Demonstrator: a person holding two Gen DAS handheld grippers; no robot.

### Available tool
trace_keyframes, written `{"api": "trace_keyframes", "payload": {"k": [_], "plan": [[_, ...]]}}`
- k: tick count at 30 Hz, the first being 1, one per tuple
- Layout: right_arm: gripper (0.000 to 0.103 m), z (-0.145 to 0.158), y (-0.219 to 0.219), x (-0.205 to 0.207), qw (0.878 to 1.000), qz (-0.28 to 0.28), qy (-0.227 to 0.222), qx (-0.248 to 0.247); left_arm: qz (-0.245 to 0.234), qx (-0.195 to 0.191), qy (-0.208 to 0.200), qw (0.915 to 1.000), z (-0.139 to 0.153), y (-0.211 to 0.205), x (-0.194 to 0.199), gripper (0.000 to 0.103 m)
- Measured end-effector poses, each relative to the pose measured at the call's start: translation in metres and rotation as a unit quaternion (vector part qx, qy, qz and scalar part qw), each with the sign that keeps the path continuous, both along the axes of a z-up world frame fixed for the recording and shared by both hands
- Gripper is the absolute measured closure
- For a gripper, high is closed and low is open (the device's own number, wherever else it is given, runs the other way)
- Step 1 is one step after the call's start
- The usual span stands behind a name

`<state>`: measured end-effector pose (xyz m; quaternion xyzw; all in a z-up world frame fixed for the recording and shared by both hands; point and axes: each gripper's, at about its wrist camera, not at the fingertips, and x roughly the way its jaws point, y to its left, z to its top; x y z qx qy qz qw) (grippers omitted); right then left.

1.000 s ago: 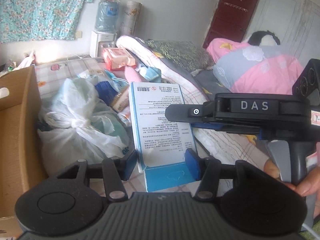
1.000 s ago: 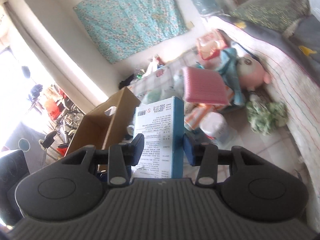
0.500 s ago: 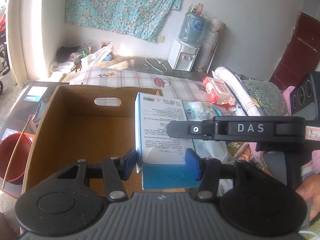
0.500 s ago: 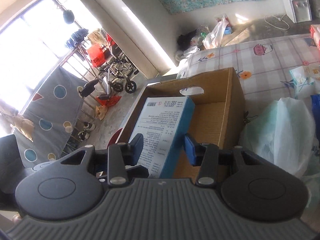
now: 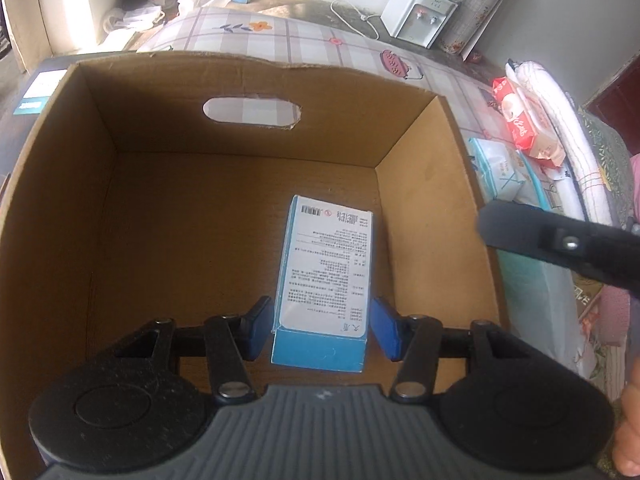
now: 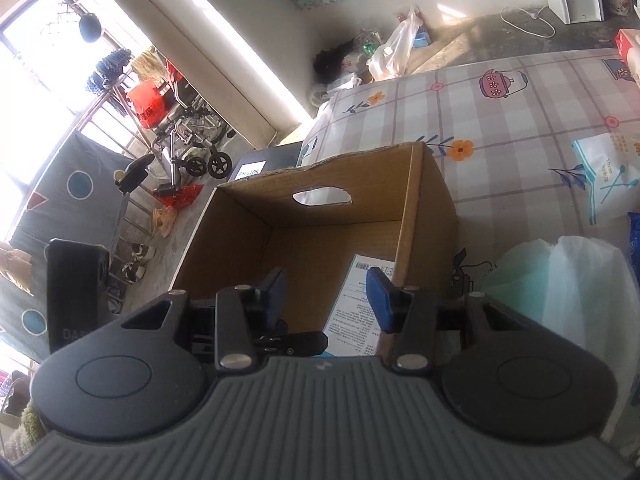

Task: Organize soft objects
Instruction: 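Carry the medicine box with the left tool into the cardboard box and release, then reach the left tool to the pink mesh sponge and grasp it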

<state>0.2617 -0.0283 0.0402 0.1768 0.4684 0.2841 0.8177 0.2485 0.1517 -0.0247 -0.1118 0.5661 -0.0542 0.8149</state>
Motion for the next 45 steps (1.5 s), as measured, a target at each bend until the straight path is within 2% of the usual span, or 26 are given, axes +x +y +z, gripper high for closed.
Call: {"api": "trace_keyframes", "payload": {"k": [4, 7, 10, 11, 12, 15, 22, 28, 30, 31, 35, 38, 39, 41, 43, 45], "plan": [[0.058, 0.004, -0.027, -0.014, 1.000, -0.005, -0.014, 0.017, -0.024, 0.017, 0.043, 0.9987, -0.024, -0.006, 0.004, 0.048], [0.057, 0.000, -0.045, -0.029, 0.999, -0.014, -0.014, 0.026, -0.050, 0.013, 0.069, 0.9963, -0.035, -0.011, 0.004, 0.046], [0.057, -0.007, -0.056, -0.040, 0.999, -0.025, -0.012, 0.035, -0.056, 0.024, 0.083, 0.9947, -0.046, -0.016, 0.007, 0.052], [0.057, -0.010, -0.059, -0.043, 0.999, -0.029, -0.010, 0.039, -0.053, 0.015, 0.082, 0.9951, -0.047, -0.015, 0.008, 0.054], [0.057, -0.014, -0.062, -0.045, 0.998, -0.033, -0.006, 0.044, -0.047, 0.006, 0.077, 0.9959, -0.046, -0.015, 0.010, 0.062], [0.057, -0.022, -0.068, -0.049, 0.998, -0.042, 0.001, 0.053, -0.041, -0.001, 0.065, 0.9970, -0.044, -0.016, 0.019, 0.066], [0.057, -0.028, -0.079, -0.050, 0.996, -0.069, 0.009, 0.059, -0.037, 0.002, 0.043, 0.9984, -0.043, -0.023, 0.034, 0.066], [0.057, -0.029, -0.095, -0.063, 0.994, -0.093, 0.008, 0.056, -0.025, 0.002, 0.035, 0.9991, -0.039, -0.025, 0.035, 0.060], [0.056, -0.026, -0.102, -0.072, 0.993, -0.102, -0.001, 0.054, -0.018, 0.021, 0.025, 0.9993, -0.031, -0.029, 0.035, 0.040], [0.055, -0.025, -0.106, -0.076, 0.993, -0.105, -0.006, 0.052, -0.012, 0.022, 0.017, 0.9995, -0.024, -0.028, 0.030, 0.037], [0.048, -0.016, -0.123, -0.099, 0.992, -0.121, -0.032, 0.029, 0.017, 0.022, -0.030, 0.9991, 0.013, -0.017, 0.005, 0.034], [0.047, -0.012, -0.144, -0.115, 0.989, -0.141, -0.053, 0.009, 0.049, 0.031, -0.096, 0.9937, 0.055, -0.013, -0.018, 0.033], [0.046, -0.010, -0.151, -0.118, 0.987, -0.149, -0.060, 0.002, 0.055, 0.031, -0.121, 0.9907, 0.069, -0.013, -0.023, 0.030], [0.045, -0.008, -0.172, -0.122, 0.982, -0.173, -0.073, -0.013, 0.046, 0.024, -0.164, 0.9851, 0.098, -0.022, -0.030, 0.027], [0.045, -0.009, -0.196, -0.121, 0.976, -0.201, -0.077, -0.019, 0.017, 0.018, -0.194, 0.9808, 0.123, -0.044, -0.036, 0.024], [0.045, -0.011, -0.223, -0.116, 0.970, -0.229, -0.076, -0.016, -0.028, 0.005, -0.203, 0.9787, 0.136, -0.074, -0.036, 0.019]]}}
